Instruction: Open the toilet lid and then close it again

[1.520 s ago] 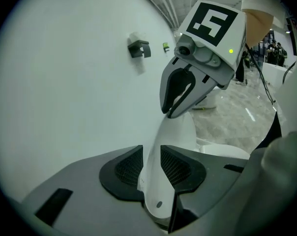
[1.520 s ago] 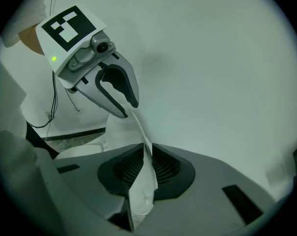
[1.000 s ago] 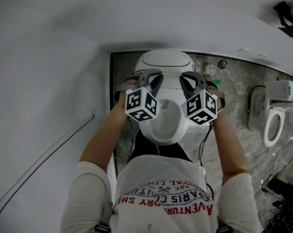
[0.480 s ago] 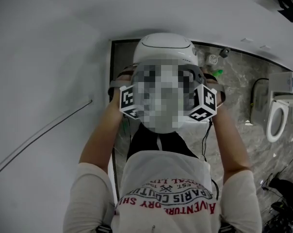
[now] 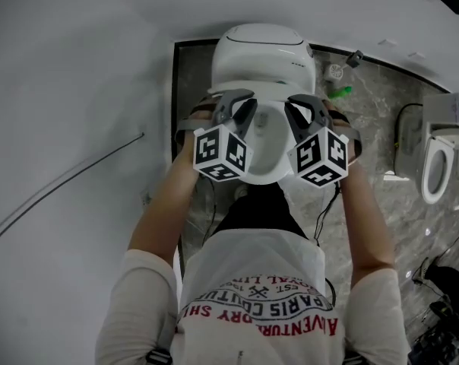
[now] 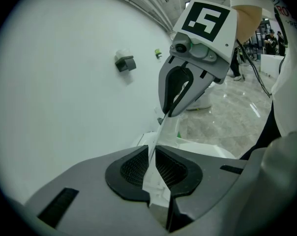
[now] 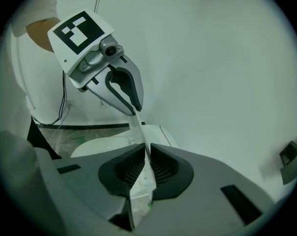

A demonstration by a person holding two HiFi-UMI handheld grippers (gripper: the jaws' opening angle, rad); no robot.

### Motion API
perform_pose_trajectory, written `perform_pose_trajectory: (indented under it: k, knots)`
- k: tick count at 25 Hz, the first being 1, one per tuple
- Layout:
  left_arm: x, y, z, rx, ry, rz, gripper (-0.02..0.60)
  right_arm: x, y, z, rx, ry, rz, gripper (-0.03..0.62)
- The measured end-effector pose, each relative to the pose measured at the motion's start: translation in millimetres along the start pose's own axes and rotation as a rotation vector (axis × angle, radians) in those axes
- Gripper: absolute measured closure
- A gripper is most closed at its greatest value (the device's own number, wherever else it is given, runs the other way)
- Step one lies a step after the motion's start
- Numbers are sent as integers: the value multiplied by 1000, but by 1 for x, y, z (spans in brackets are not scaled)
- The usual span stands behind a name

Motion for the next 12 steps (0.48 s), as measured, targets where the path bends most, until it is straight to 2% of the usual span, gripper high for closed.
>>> perform_pose_trajectory:
  k: [5, 12]
  knots:
    - [-14, 17, -44, 38, 18, -6, 534, -7, 12, 47, -12, 11, 50, 557]
    - [-23, 31, -89, 39, 60, -32, 531, -13, 28, 91, -1, 9, 77, 557]
Point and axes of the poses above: the fingertips, and each gripper's own axes: x forward along the fingers, z to its left, y out of its underside, the point moved 1 cm from there along -x, backward along the fingers, and after that the axes turned 13 degrees about z, right-handed, at the moved point
